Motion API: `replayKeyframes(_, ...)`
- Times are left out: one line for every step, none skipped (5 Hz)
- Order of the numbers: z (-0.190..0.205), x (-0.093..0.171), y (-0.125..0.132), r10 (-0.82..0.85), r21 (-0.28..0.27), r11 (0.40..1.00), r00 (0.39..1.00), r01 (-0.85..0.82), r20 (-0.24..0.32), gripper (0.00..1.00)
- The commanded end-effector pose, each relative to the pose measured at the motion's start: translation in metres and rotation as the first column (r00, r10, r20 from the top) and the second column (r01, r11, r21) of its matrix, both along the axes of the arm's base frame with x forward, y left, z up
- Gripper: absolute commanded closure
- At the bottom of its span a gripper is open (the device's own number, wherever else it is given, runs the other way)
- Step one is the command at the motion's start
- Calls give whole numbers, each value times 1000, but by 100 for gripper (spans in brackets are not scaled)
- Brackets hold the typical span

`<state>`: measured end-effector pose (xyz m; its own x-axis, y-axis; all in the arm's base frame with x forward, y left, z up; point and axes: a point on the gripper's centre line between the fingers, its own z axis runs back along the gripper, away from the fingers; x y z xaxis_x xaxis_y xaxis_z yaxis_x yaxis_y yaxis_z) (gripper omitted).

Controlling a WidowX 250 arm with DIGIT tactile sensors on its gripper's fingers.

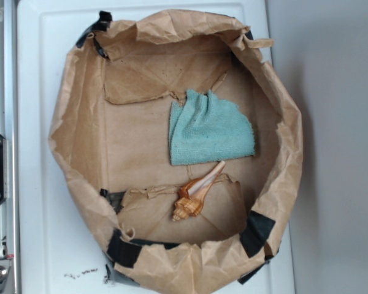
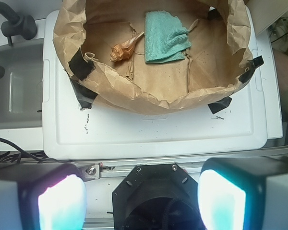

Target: Grab the blue cloth.

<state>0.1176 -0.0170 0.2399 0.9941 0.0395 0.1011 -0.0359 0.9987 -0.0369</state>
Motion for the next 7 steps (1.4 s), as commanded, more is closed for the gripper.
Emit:
replayKeyframes(0, 0, 0, 0, 0, 1000, 1000, 0, 0, 0)
replayKeyframes(-13, 38, -20, 67, 37, 997, 998, -66, -9, 0)
replayKeyframes(-19, 67, -32, -4, 25, 1000, 996, 2, 84, 0)
replayKeyframes(-21, 103, -30, -72, 12, 997, 996, 71, 55, 0)
replayKeyframes(-21, 103, -30, -72, 12, 997, 996, 71, 55, 0)
replayKeyframes(-21, 103, -30, -72, 12, 997, 996, 71, 55, 0)
replayKeyframes(-21, 103, -30, -72, 12, 997, 996, 71, 55, 0)
